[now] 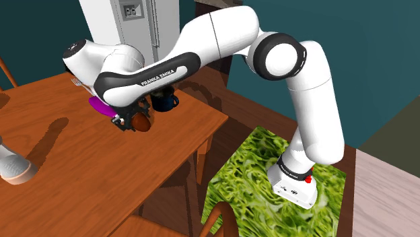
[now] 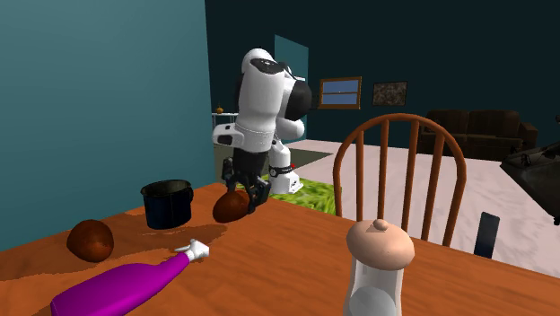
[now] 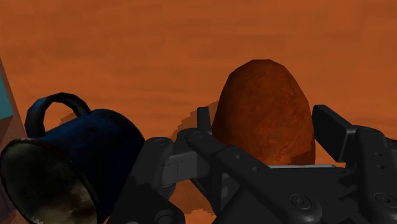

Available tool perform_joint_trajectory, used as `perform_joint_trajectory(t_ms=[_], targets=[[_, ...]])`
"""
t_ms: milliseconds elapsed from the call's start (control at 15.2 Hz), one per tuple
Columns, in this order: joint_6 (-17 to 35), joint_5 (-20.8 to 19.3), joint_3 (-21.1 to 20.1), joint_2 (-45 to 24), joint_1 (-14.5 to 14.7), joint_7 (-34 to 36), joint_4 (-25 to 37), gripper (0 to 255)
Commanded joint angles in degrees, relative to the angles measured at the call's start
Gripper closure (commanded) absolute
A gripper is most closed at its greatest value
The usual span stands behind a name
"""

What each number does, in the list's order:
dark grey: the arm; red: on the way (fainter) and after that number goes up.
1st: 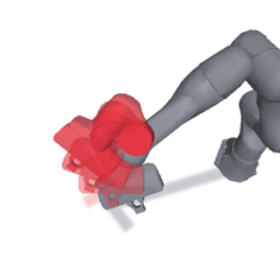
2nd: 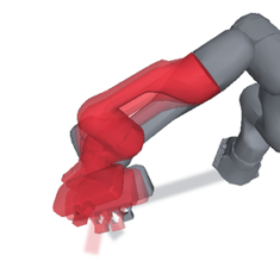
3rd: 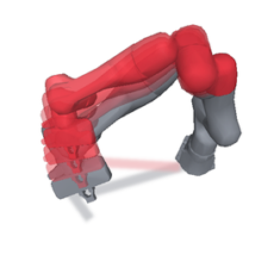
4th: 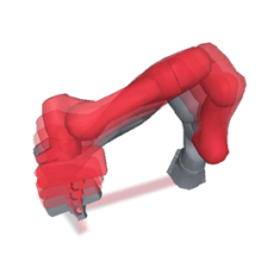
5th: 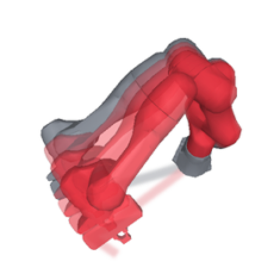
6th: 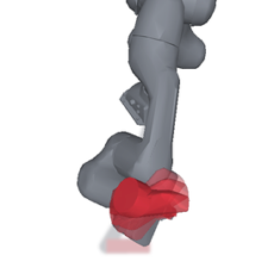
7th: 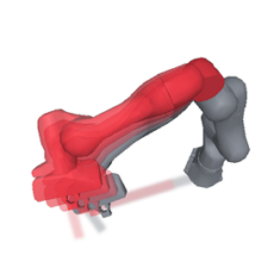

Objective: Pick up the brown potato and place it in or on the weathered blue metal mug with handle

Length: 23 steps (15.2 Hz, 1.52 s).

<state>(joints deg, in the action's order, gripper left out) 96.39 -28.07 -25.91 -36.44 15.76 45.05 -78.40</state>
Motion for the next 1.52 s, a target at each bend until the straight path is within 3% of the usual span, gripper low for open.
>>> perform_joint_trajectory(t_ms=[0, 1452], targets=[[-1.18, 0.26, -0.14, 0.55, 0.05, -0.36, 0.71, 255], [-16.61, 1.00, -0.47, 1.68, 2.79, -4.90, 16.19, 255]])
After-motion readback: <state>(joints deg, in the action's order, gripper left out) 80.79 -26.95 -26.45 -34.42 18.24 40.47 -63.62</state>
